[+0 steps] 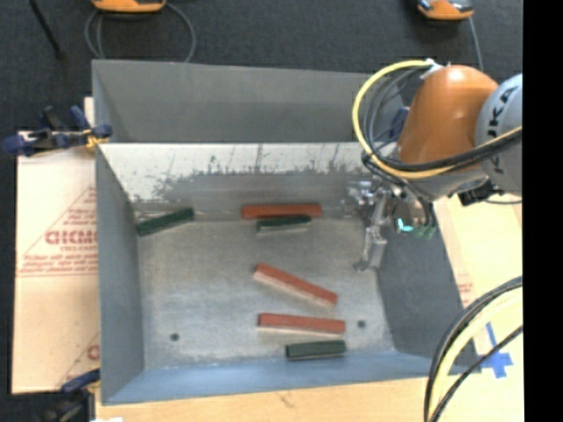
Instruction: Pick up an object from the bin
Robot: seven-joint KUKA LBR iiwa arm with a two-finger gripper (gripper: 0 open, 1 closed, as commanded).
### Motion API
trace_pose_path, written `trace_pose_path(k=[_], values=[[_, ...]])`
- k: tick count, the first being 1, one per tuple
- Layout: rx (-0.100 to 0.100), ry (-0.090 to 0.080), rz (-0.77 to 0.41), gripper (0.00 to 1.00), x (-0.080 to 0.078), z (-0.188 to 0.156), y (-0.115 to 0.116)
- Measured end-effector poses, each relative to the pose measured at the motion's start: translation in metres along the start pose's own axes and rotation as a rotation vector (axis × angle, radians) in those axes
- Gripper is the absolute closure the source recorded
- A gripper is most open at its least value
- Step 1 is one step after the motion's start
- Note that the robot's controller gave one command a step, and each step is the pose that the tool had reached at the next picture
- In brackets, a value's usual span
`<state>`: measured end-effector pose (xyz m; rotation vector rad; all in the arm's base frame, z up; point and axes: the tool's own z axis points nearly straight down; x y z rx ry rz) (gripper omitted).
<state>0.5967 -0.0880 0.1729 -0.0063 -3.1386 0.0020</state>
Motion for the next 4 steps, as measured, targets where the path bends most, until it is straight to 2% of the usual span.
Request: trace_pose_path(k=[1,2,3,4], values=[[-0.003,0.001,-0.170,0.00,0.065,0.064,0.066],[-0.002,-0.001,-0.135,0.00,0.035,0.103,0.077],[-0.001,-0.007,-0.137,1.00,0.035,0.102,0.077],[0.002,-0.015,-0.231,1.00,0.028,-0.039,0.072]])
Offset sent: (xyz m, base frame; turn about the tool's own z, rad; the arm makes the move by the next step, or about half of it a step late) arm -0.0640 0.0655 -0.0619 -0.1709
